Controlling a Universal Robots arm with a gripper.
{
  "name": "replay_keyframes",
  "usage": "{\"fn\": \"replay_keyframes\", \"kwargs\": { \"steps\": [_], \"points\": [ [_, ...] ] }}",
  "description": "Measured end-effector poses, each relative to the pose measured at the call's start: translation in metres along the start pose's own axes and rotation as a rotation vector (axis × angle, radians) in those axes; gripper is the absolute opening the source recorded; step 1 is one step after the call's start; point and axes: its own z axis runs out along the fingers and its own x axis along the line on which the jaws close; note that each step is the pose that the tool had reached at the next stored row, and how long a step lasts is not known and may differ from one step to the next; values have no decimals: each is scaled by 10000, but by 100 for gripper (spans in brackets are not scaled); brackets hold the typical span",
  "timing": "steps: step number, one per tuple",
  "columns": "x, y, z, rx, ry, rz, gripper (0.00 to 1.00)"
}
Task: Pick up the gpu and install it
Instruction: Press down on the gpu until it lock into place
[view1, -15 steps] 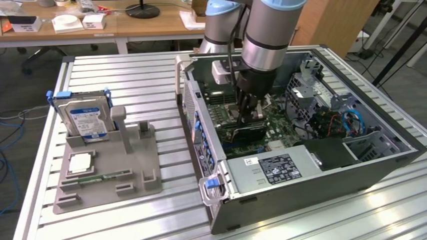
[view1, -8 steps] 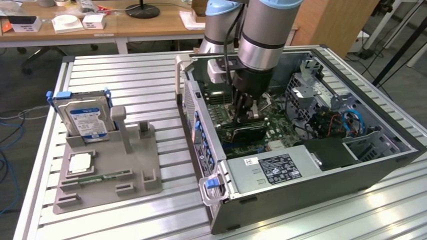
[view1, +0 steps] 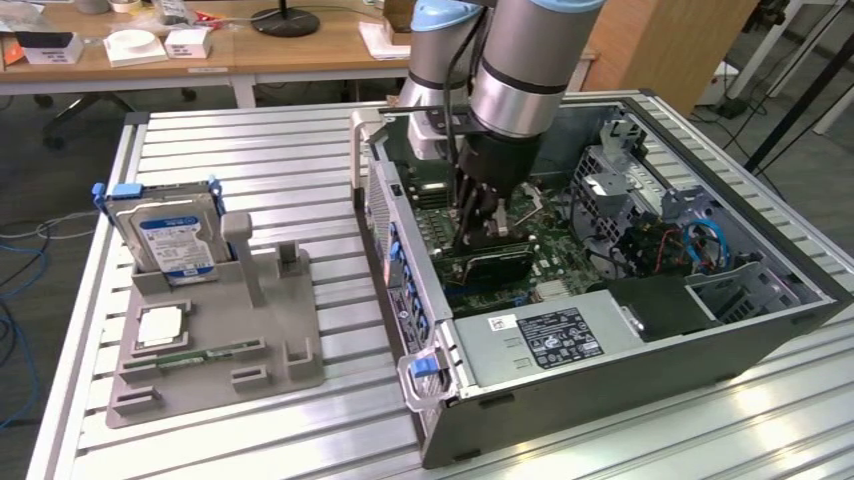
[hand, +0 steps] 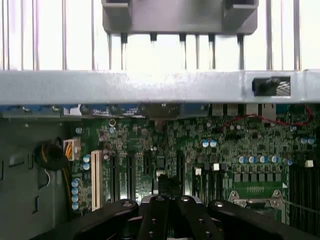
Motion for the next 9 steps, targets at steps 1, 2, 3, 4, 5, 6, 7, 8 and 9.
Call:
{"fn": "replay_keyframes", "kwargs": {
  "steps": [1, 2, 3, 4, 5, 6, 7, 8, 9],
  "points": [
    [0, 9, -3, -56, 1, 4, 11],
    [1, 20, -4, -90, 3, 10, 11],
    [2, 29, -8, -122, 4, 13, 11],
    [2, 39, -13, -146, 2, 15, 11],
    [2, 58, -18, -150, 1, 18, 11],
    [3, 79, -23, -150, 1, 20, 11],
    [4, 101, -28, -150, 1, 22, 11],
    [4, 124, -32, -150, 1, 22, 11],
    [5, 146, -36, -151, -1, 23, 11]
  ]
}}
